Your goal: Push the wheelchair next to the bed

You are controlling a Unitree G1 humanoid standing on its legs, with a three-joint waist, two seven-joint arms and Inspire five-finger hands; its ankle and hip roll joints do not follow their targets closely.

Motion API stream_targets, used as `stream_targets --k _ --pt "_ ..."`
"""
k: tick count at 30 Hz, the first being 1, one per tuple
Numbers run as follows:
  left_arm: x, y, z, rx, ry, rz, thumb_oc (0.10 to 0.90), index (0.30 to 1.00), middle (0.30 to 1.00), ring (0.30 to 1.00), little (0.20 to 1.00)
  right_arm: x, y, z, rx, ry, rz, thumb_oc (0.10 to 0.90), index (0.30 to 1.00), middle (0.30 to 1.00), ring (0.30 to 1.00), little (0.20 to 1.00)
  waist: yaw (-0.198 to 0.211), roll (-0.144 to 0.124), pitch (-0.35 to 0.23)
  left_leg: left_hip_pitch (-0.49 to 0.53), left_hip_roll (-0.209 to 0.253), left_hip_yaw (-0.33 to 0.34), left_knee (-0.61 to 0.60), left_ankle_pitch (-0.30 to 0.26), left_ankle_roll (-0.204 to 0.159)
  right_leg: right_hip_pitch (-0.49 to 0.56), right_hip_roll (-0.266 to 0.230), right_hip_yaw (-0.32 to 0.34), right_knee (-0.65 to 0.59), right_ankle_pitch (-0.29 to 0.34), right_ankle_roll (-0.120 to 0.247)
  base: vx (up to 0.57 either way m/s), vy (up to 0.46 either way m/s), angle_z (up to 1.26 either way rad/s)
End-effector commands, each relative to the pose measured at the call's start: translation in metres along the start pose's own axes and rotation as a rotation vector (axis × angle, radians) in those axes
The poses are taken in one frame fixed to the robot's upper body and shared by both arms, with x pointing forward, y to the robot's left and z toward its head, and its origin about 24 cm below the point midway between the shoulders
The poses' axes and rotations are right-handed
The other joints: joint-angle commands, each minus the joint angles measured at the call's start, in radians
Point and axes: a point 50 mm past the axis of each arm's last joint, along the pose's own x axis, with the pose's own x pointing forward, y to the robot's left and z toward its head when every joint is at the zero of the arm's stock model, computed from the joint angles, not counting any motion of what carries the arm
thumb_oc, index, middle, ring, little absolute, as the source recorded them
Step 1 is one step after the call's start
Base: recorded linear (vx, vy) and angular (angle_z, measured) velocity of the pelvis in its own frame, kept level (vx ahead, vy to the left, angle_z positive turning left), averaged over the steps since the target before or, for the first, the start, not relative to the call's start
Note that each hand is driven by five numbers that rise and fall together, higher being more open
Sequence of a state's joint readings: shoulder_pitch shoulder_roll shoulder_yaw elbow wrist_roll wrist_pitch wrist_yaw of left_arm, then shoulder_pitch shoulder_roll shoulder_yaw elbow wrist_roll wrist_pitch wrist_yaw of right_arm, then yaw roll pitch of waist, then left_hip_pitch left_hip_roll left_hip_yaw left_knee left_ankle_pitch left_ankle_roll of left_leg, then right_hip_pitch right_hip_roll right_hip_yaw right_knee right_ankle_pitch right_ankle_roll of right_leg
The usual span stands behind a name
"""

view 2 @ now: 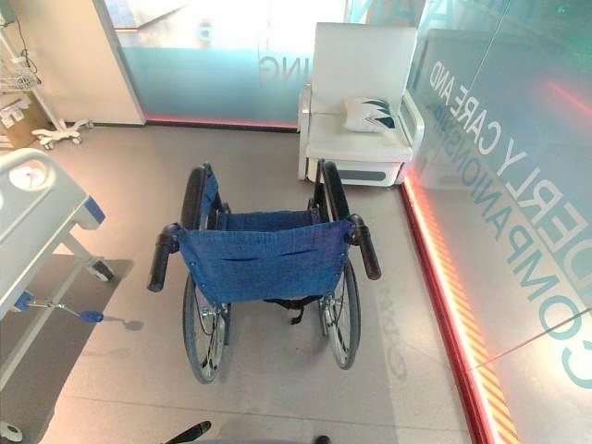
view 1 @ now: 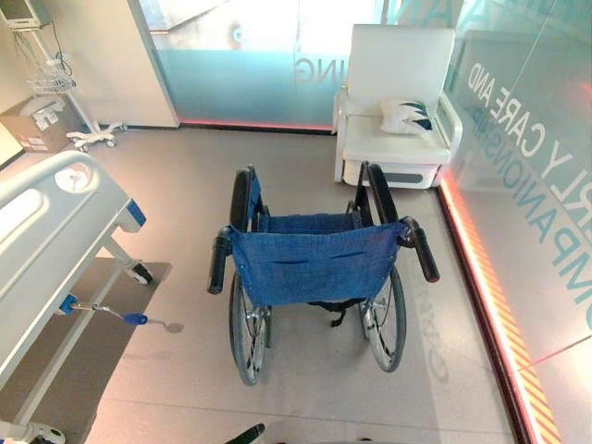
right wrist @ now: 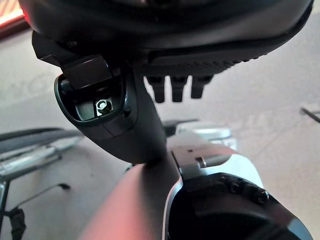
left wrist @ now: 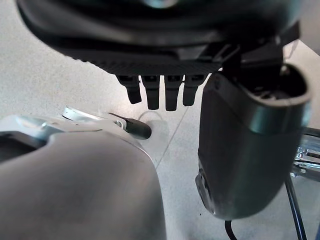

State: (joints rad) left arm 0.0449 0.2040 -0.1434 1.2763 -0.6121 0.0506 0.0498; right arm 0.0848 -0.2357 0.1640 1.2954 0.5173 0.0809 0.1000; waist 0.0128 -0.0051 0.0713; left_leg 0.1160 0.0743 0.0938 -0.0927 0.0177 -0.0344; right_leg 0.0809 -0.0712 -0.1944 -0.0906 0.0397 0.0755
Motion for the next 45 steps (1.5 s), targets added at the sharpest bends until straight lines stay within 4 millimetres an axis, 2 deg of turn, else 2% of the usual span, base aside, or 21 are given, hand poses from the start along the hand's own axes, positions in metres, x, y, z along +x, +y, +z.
stream_targets --k 1,21,26,29,30,32,33,34,35,36,37,38,39,40,41,42,45 --pt "0.001 -0.018 -0.002 0.025 0.032 -0.053 0.8 0.9 0.9 0.9 0.9 0.004 0.026 0.013 0.014 -0.015 0.078 0.8 0.9 0.9 0.9 0.9 -0.012 0.016 0.037 -0.037 -0.008 0.003 0.005 0.005 -0.001 0.004 -0.045 -0.022 0.01 0.009 0.02 0.0 0.0 0.0" --pt "0.001 -0.012 -0.005 0.032 0.052 -0.009 0.8 0.9 0.9 0.9 0.9 0.003 0.02 0.007 0.0 0.013 0.066 0.8 0.9 0.9 0.9 0.9 -0.01 0.024 0.027 -0.022 -0.01 -0.007 0.005 -0.002 -0.004 0.025 -0.045 -0.028 0.003 -0.001 0.017 0.01 0.0 0.0" --pt "0.001 -0.009 0.003 0.0 0.011 0.019 0.8 0.9 0.9 0.9 0.9 0.003 0.015 0.012 0.006 -0.018 0.02 0.8 0.9 0.9 0.9 0.9 -0.011 0.026 0.035 -0.022 -0.01 -0.009 0.005 0.002 -0.005 0.024 -0.045 -0.027 0.003 0.002 0.018 0.04 0.0 0.0" --pt "0.001 -0.004 0.018 -0.054 -0.061 0.025 0.8 0.9 0.9 0.9 0.9 0.001 0.006 0.026 0.08 -0.073 -0.021 0.8 0.9 0.9 0.9 0.9 -0.014 0.028 0.043 -0.023 -0.009 -0.006 0.005 0.004 -0.005 0.022 -0.045 -0.023 0.003 0.004 0.019 0.03 -0.001 0.0" --pt "0.0 0.005 0.034 -0.094 -0.123 0.032 0.8 0.9 0.9 0.9 0.9 -0.002 -0.005 0.041 0.139 -0.145 -0.05 0.8 0.9 0.9 0.9 0.9 -0.016 0.029 0.047 -0.023 -0.008 -0.004 0.005 0.005 -0.003 0.021 -0.044 -0.02 0.003 0.005 0.02 0.04 -0.007 0.0" --pt "-0.004 0.015 0.055 -0.131 -0.208 0.052 0.8 0.9 0.9 0.9 0.9 -0.007 -0.017 0.061 0.209 -0.231 -0.081 0.8 0.9 0.9 0.9 0.9 -0.017 0.03 0.049 -0.024 -0.006 -0.004 0.005 0.005 -0.002 0.019 -0.042 -0.015 0.003 0.005 0.021 0.02 -0.007 0.0" --pt "-0.004 0.017 0.059 -0.134 -0.223 0.057 0.8 0.9 0.9 0.9 0.9 -0.008 -0.019 0.064 0.217 -0.248 -0.088 0.8 0.9 0.9 0.9 0.9 -0.017 0.03 0.049 -0.024 -0.005 -0.004 0.005 0.005 -0.001 0.018 -0.042 -0.015 0.003 0.005 0.021 0.0 0.0 0.0" --pt "-0.01 0.027 0.079 -0.16 -0.318 0.08 0.8 0.9 0.9 0.9 0.9 -0.015 -0.03 0.081 0.261 -0.349 -0.122 0.8 0.9 0.9 0.9 0.9 -0.016 0.029 0.049 -0.025 -0.004 -0.005 0.005 0.004 -0.001 0.016 -0.04 -0.012 0.003 0.004 0.022 0.0 0.0 0.0" --pt "-0.012 0.03 0.084 -0.167 -0.335 0.083 0.8 0.9 0.9 0.9 0.9 -0.018 -0.033 0.085 0.271 -0.37 -0.127 0.8 0.9 0.9 0.9 0.9 -0.016 0.028 0.049 -0.026 -0.004 -0.006 0.005 0.004 -0.001 0.016 -0.039 -0.011 0.003 0.005 0.022 0.02 -0.03 0.02" --pt "-0.017 0.041 0.098 -0.177 -0.404 0.097 0.8 0.9 0.9 0.9 0.9 -0.023 -0.041 0.094 0.29 -0.429 -0.15 0.8 0.9 0.9 0.9 0.9 -0.017 0.027 0.048 -0.028 -0.005 -0.006 0.005 0.004 0.0 0.014 -0.038 -0.01 0.003 0.006 0.023 0.0 0.0 0.0" --pt "-0.018 0.042 0.1 -0.174 -0.415 0.1 0.8 0.9 0.9 0.9 0.9 -0.024 -0.042 0.095 0.289 -0.438 -0.155 0.8 0.9 0.9 0.9 0.9 -0.017 0.027 0.048 -0.028 -0.005 -0.006 0.005 0.004 -0.001 0.014 -0.038 -0.01 0.003 0.006 0.023 0.0 0.0 0.0" --pt "-0.028 0.055 0.125 -0.171 -0.52 0.125 0.8 0.9 0.9 0.9 0.9 -0.033 -0.055 0.11 0.311 -0.52 -0.186 0.8 0.9 0.9 0.9 0.9 -0.016 0.024 0.046 -0.031 -0.003 -0.007 0.005 0.004 -0.003 0.012 -0.038 -0.013 0.003 0.007 0.024 0.0 0.0 0.0" --pt "-0.036 0.062 0.139 -0.167 -0.578 0.143 0.8 0.9 0.9 0.9 0.9 -0.041 -0.065 0.121 0.33 -0.573 -0.208 0.8 0.9 0.9 0.9 0.9 -0.014 0.022 0.045 -0.032 -0.002 -0.007 0.005 0.004 -0.004 0.012 -0.038 -0.015 0.003 0.007 0.024 0.0 0.0 0.0" --pt "-0.039 0.065 0.145 -0.16 -0.605 0.152 0.8 0.9 0.9 0.9 0.9 -0.044 -0.069 0.126 0.338 -0.596 -0.219 0.8 0.9 0.9 0.9 0.9 -0.014 0.02 0.045 -0.032 -0.002 -0.007 0.005 0.004 -0.005 0.012 -0.038 -0.016 0.003 0.007 0.024 0.0 0.0 0.0" --pt "-0.054 0.073 0.169 -0.156 -0.72 0.168 0.8 0.9 0.9 0.9 0.9 -0.058 -0.083 0.142 0.373 -0.673 -0.253 0.8 0.9 0.9 0.9 0.9 -0.011 0.017 0.045 -0.032 -0.001 -0.007 0.005 0.004 -0.006 0.013 -0.038 -0.016 0.003 0.008 0.025 0.0 0.0 0.0" --pt "-0.066 0.075 0.184 -0.16 -0.79 0.162 0.8 0.9 0.9 0.9 0.9 -0.069 -0.089 0.154 0.393 -0.734 -0.281 0.8 0.9 0.9 0.9 0.9 -0.008 0.015 0.046 -0.033 0.0 -0.007 0.005 0.005 -0.007 0.013 -0.038 -0.018 0.003 0.008 0.023 0.0 0.0 0.0" --pt "-0.09 0.08 0.208 -0.172 -0.931 0.147 0.8 0.9 0.9 0.9 0.9 -0.094 -0.1 0.177 0.445 -0.869 -0.341 0.8 0.9 0.9 0.9 0.9 -0.006 0.013 0.051 -0.034 0.001 -0.01 0.005 0.005 -0.008 0.014 -0.038 -0.019 0.003 0.009 0.022 0.0 0.0 0.0"
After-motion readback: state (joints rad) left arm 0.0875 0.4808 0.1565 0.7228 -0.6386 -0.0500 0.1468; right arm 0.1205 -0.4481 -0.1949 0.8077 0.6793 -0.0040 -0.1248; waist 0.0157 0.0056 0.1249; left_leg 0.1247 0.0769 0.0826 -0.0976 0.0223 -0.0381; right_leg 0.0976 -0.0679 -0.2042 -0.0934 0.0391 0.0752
